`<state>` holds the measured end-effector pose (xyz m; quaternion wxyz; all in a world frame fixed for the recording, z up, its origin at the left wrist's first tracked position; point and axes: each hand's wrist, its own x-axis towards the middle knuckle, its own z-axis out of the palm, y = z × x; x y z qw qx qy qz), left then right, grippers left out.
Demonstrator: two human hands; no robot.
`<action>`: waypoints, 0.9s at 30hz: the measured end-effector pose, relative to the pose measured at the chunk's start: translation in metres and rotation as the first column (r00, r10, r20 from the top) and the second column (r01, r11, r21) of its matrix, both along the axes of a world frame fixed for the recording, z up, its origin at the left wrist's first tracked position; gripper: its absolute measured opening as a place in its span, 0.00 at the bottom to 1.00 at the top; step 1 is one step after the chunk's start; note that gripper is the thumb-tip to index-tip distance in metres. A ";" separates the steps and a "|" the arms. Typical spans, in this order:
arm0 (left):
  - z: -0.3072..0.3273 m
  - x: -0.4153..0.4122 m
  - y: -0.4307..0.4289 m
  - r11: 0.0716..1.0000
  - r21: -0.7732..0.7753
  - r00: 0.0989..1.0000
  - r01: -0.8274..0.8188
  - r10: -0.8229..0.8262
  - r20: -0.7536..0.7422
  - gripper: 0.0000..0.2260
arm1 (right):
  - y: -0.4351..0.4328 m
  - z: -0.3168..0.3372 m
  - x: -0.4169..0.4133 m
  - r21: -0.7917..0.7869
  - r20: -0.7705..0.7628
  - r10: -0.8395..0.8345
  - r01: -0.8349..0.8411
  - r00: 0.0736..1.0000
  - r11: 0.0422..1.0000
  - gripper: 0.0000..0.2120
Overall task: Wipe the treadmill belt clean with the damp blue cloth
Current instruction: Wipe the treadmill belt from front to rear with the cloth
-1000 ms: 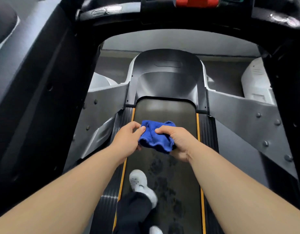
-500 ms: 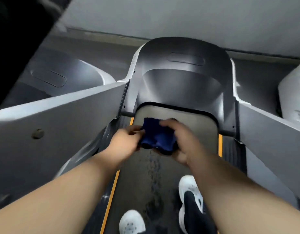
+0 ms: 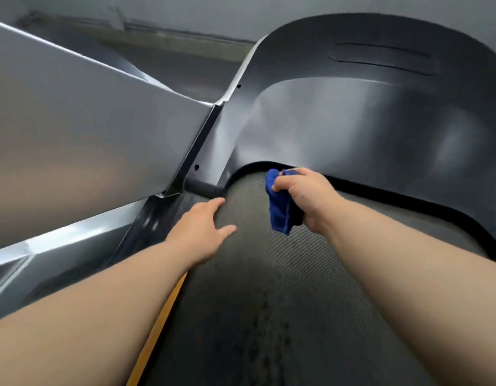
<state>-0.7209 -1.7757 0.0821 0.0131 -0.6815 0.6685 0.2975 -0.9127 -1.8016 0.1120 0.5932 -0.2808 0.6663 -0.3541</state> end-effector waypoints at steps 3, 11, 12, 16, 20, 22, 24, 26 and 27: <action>-0.034 0.006 -0.019 0.996 -0.083 0.992 -0.035 0.045 0.120 0.28 | -0.031 -0.032 -0.008 -0.059 -0.122 0.006 -0.013 0.992 0.998 0.11; -0.071 0.028 -0.023 0.979 0.116 0.871 0.169 -0.204 0.448 0.33 | -0.051 -0.110 0.016 -0.008 -0.770 0.263 -0.420 0.582 0.908 0.25; -0.072 0.030 -0.025 0.977 0.121 0.875 0.173 -0.209 0.437 0.33 | -0.052 -0.118 0.022 -0.003 -0.792 0.246 -0.407 0.559 0.913 0.25; -0.080 0.027 -0.031 0.987 0.066 0.893 0.149 -0.163 0.419 0.30 | -0.040 -0.131 0.053 -0.064 -0.836 0.256 -0.548 0.486 0.834 0.17; -0.080 0.031 -0.032 0.976 0.078 0.850 0.204 -0.216 0.480 0.27 | -0.022 -0.134 0.055 -0.065 -0.898 0.408 -0.966 0.166 0.249 0.21; -0.080 0.036 -0.030 0.971 0.101 0.860 0.217 -0.239 0.450 0.27 | -0.052 -0.137 0.033 -0.022 -0.938 0.321 -0.950 0.127 0.312 0.20; -0.081 0.039 -0.029 0.970 0.089 0.863 0.226 -0.241 0.444 0.28 | -0.087 -0.136 0.012 -0.013 -0.949 0.237 -0.775 0.210 0.631 0.18; -0.085 0.037 -0.030 0.973 0.063 0.857 0.224 -0.228 0.462 0.28 | -0.097 -0.135 0.013 0.018 -0.948 0.222 -0.661 0.226 0.750 0.17; -0.087 0.034 -0.029 0.976 0.066 0.858 0.209 -0.216 0.467 0.29 | -0.090 -0.134 0.022 0.024 -0.942 0.250 -0.695 0.225 0.718 0.16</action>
